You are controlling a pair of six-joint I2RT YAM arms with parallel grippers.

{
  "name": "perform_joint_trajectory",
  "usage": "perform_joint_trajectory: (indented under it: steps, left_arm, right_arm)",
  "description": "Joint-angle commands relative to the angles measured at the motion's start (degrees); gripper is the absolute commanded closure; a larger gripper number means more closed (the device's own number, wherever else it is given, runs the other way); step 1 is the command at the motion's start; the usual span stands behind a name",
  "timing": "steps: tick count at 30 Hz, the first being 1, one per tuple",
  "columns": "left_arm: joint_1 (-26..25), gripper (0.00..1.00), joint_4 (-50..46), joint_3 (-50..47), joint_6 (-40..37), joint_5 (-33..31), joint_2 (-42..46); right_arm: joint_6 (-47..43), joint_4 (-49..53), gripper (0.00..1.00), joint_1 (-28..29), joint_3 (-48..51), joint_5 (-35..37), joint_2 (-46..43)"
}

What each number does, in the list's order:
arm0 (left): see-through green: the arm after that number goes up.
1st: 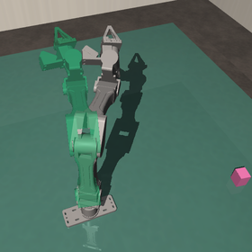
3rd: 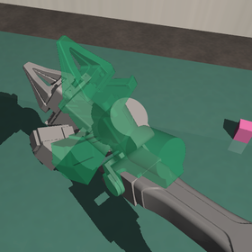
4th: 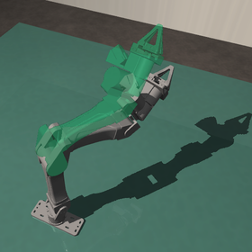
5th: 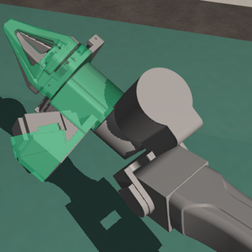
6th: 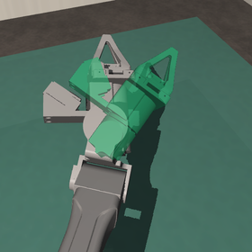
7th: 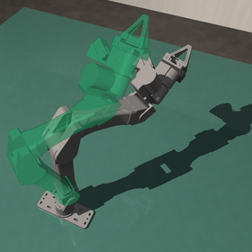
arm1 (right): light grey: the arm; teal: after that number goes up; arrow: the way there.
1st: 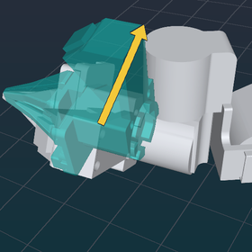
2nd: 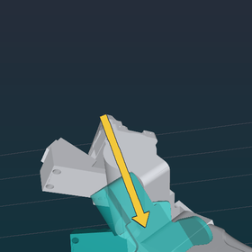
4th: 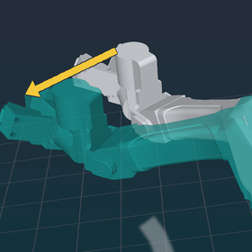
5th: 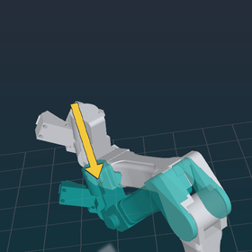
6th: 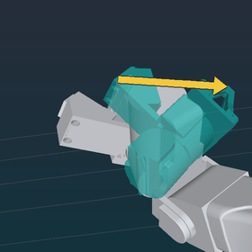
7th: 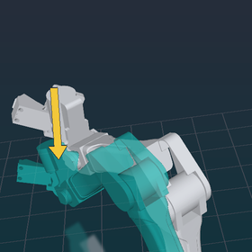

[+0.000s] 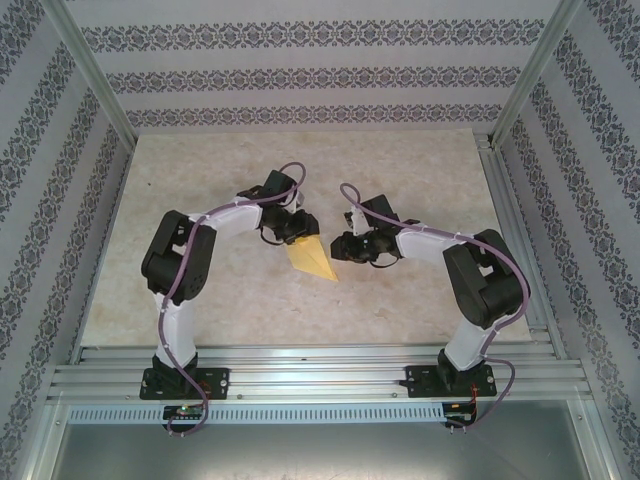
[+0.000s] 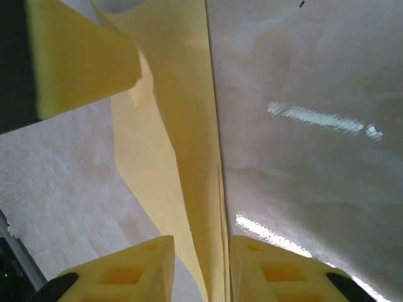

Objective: Fold a paper plane with a square sheet of paper (fold left side to right side)
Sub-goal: Fourth fold the wing at the center of the table.

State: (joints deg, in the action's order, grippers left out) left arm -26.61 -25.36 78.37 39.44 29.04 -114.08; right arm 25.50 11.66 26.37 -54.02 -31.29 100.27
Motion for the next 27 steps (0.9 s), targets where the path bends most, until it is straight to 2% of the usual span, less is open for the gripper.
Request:
perform_joint_trajectory:
  steps: [1,5,11,18,22,27]
  left_arm:
    - [0.9,0.51,-1.1,0.5,-1.0,-1.1,6.7]
    - [1.1,0.52,-0.6,-3.8,-0.8,-1.9,11.0]
    - [1.0,0.84,4.8,-13.3,2.6,-2.2,14.3]
    - [1.2,0.94,6.9,-18.2,3.7,-3.7,15.2]
    - [1.2,0.99,10.2,-17.3,5.3,-0.8,11.1]
    - [1.1,1.0,9.4,-14.9,5.2,-1.6,7.8]
  right_arm:
    - [-2.8,0.6,0.7,-0.1,-2.8,-2.3,-0.7]
    - [-2.7,-0.4,0.66,0.0,-4.8,-4.8,0.7]
    - [-4.9,-1.5,0.62,0.2,-6.6,-7.9,1.9]
    - [-9.4,0.8,0.55,2.5,-7.0,-6.3,0.8]
    - [-12.6,5.8,0.56,4.2,-11.1,-3.1,3.5]
    - [-14.6,8.7,0.57,5.2,-14.4,-0.6,6.1]
